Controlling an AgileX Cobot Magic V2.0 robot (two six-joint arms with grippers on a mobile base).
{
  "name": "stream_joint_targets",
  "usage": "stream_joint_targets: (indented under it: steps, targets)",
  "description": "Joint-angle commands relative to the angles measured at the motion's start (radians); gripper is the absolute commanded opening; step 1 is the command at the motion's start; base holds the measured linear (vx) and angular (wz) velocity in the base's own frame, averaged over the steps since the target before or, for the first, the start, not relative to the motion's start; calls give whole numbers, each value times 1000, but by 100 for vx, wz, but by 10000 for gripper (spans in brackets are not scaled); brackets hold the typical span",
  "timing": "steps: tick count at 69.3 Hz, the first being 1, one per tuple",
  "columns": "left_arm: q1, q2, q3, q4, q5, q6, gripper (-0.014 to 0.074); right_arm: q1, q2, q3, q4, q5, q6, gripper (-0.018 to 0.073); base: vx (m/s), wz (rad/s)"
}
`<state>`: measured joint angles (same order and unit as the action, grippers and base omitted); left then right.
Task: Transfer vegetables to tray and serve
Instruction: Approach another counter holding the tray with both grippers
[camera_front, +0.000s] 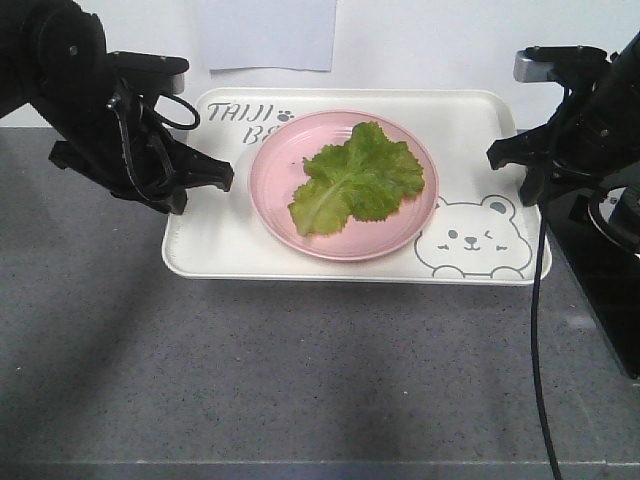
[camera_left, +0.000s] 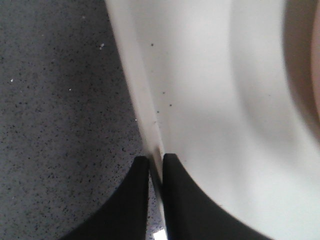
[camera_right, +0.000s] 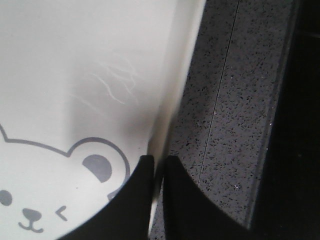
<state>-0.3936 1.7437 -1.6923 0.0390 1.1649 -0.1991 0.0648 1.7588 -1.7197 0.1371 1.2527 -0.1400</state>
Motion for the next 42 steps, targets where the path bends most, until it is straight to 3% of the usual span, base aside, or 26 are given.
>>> stream_joint_targets:
  steps: [1, 42]
  targets:
    - [-8, -55, -30, -20, -71, 23, -6, 2, -54, -29, 33, 25, -41, -6, 6, -2]
    - [-8, -55, -30, -20, -71, 23, -6, 2, -54, -29, 33, 25, -41, -6, 5, -1]
